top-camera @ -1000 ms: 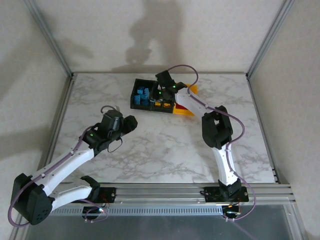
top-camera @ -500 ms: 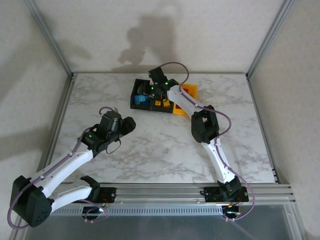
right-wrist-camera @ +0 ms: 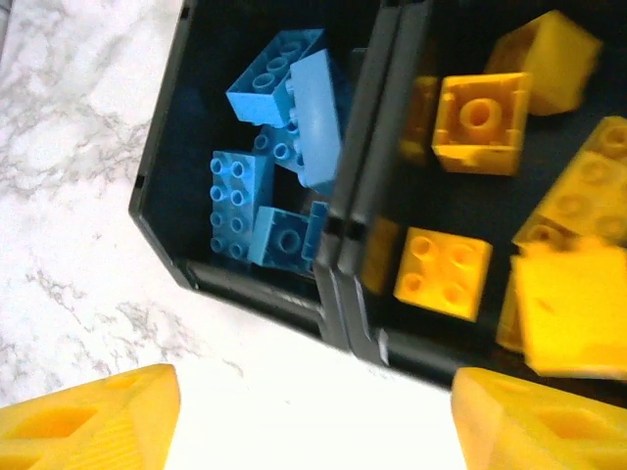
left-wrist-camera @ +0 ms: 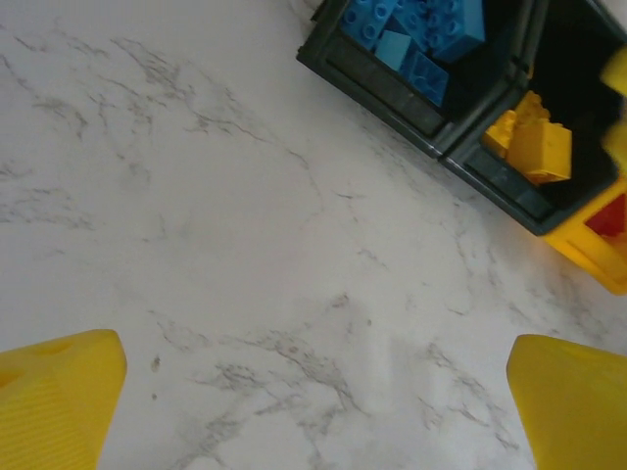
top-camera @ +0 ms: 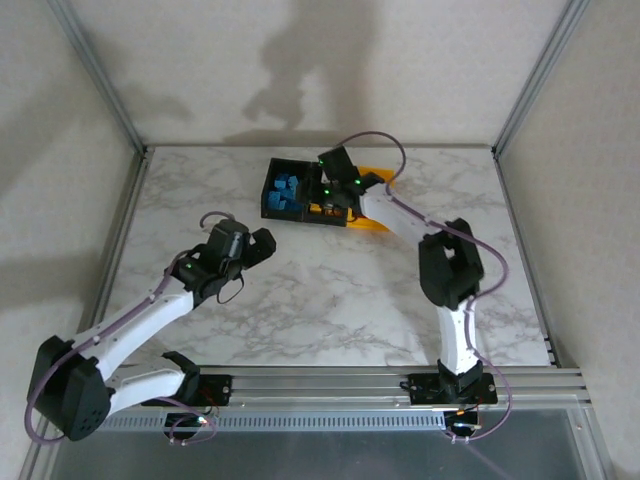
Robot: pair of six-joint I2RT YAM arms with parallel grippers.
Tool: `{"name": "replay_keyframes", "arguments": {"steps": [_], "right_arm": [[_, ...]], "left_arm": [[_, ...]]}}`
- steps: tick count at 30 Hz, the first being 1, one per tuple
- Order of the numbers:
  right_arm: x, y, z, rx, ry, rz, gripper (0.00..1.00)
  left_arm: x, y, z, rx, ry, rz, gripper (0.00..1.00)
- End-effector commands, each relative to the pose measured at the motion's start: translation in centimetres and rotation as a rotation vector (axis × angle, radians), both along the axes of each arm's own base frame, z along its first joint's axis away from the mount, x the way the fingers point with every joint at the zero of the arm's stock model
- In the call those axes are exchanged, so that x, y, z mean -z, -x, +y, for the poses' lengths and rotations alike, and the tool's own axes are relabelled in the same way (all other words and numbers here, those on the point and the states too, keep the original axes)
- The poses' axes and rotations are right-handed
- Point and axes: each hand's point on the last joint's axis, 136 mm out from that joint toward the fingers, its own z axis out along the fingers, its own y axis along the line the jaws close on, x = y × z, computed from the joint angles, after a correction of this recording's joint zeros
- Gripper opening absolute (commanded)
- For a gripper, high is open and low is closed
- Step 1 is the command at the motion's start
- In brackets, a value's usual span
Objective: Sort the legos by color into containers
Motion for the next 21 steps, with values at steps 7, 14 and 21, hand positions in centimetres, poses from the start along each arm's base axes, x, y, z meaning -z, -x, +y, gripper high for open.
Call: {"name": "replay_keyframes", "arguments": {"steps": [7,14,21], "right_arm": [[-4.0,2.2,-12.8,0.212,0.086,-0.222,0.99],[-4.7,4.1,-25.9,0.55,0.327,-0.397,0.99],[-4.0,7.1,-35.5,0.829,0.537,-0.637,0.99]], "left_arm": [[-4.3,-6.8,2.3,-0.127,-0.194,-0.164,1.0],[-6.0,-6.7,8.9,-0.312,-0.453,-0.39,1.0],[-2.5,-6.1,16.1,-0.467,-0.567,-0.362,1.0]]}}
